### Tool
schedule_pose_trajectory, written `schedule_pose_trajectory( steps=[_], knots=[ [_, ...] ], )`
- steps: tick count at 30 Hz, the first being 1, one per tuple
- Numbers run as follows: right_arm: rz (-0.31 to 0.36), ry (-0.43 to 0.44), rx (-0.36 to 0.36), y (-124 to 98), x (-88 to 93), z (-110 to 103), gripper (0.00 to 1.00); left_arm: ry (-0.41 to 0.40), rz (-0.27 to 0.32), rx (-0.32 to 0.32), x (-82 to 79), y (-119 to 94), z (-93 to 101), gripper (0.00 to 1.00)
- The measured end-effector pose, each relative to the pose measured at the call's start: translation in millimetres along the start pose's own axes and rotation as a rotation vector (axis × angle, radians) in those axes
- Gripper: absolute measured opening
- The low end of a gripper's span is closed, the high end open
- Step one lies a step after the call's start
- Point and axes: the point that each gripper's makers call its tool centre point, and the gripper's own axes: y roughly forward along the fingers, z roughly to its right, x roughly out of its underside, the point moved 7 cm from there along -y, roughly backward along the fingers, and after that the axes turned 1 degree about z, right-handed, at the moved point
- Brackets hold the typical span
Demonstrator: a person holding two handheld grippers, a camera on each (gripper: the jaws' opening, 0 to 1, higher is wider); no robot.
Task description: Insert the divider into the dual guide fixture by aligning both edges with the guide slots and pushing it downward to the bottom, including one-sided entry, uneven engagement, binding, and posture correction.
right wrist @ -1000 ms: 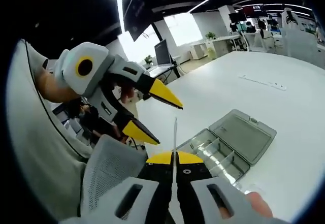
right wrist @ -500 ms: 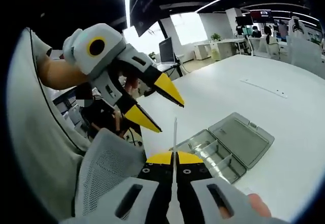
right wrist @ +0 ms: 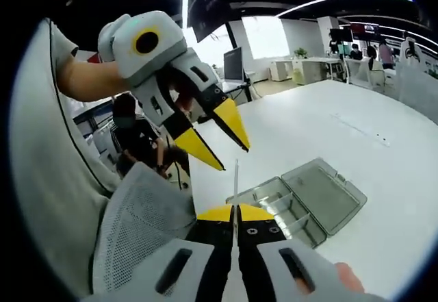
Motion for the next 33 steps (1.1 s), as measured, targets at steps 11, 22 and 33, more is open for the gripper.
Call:
schedule_pose_trajectory(
  steps=[11,22,33],
  knots=[
    [-0.015,-0.061,-0.005,0.2,-0.4,-1.5,0.0,-0.048,-0.022,0.058,4.8,0.7,3.7,0.07],
    [-0.03,-0.114,-0.022,0.4,-1.8,-5.2,0.0,-0.063,-0.043,0.102,4.7,3.7,6.7,0.05],
    [-0.039,-0.165,-0.038,2.0,-1.9,-9.5,0.0,-0.075,-0.065,0.142,7.0,5.1,8.8,0.03]
  ],
)
